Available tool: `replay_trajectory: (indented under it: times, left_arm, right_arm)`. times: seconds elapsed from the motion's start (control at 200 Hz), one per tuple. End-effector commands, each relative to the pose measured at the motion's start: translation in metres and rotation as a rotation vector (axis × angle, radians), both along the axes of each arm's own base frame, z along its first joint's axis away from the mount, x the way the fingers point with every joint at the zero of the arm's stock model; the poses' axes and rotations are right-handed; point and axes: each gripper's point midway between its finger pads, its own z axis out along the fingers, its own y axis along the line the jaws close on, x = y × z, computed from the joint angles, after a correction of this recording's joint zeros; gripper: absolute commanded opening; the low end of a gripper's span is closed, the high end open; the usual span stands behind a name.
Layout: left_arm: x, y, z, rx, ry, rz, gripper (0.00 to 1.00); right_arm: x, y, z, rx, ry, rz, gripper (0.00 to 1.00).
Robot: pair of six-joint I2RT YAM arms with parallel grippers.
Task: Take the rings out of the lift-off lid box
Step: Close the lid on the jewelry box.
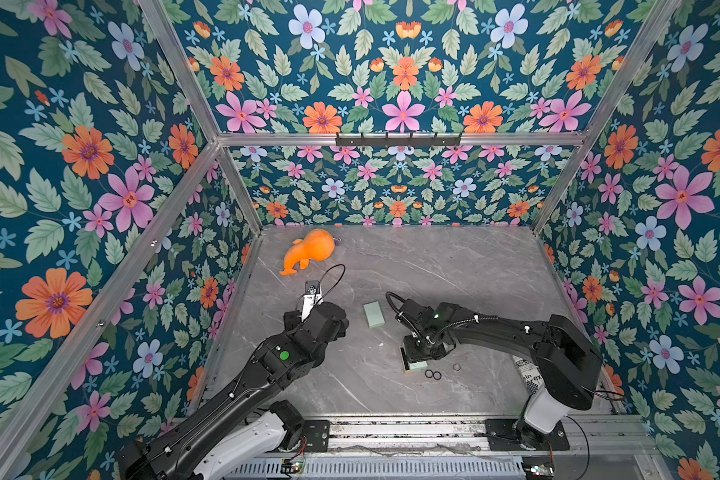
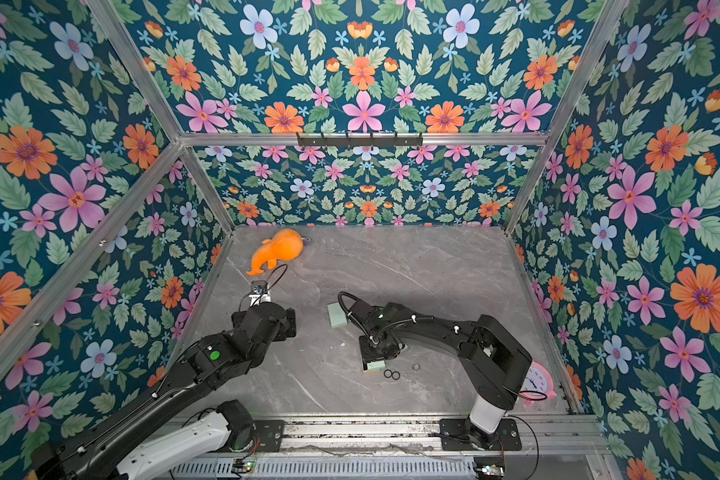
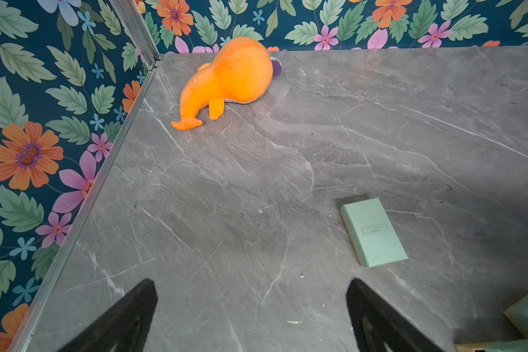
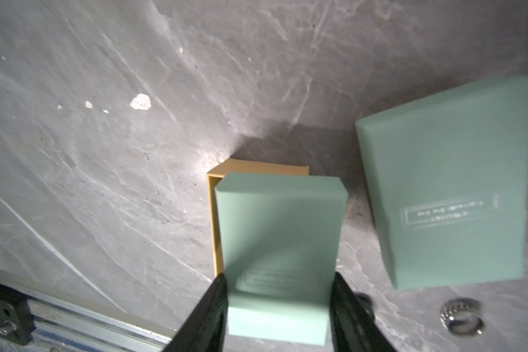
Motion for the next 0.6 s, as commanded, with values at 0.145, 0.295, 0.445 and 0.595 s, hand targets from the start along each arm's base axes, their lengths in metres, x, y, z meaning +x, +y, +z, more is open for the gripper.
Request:
replay_trajectory:
  times: [0.145, 0.295, 0.445, 0.595]
  left_arm:
    - [-0.0011, 0.0069, 0.0023, 0.028, -0.009, 0.014, 1.00]
    - [-0.0017, 0.0065, 0.0020, 0.023, -0.008, 0.012, 1.00]
    - [-0.0021, 0.0066, 0.0030, 0.019, -0.011, 0.010, 1.00]
    - [-0.0021, 0.0064, 0.0028, 0.020, -0.010, 0.009, 1.00]
  right_arm:
    - [0.0048, 0.0008, 0.0062, -0.021, -0.035, -0.053, 0.30]
    - [0.0053, -0.0015, 0.0075, -0.048, -0.043, -0.056, 0.30]
    - [0.0047, -0.0013, 0.0030, -0.060, -0.033, -0.056, 0.30]
    - [0.0050, 0.0023, 0.0029, -0.060, -0.032, -0.053, 0.29]
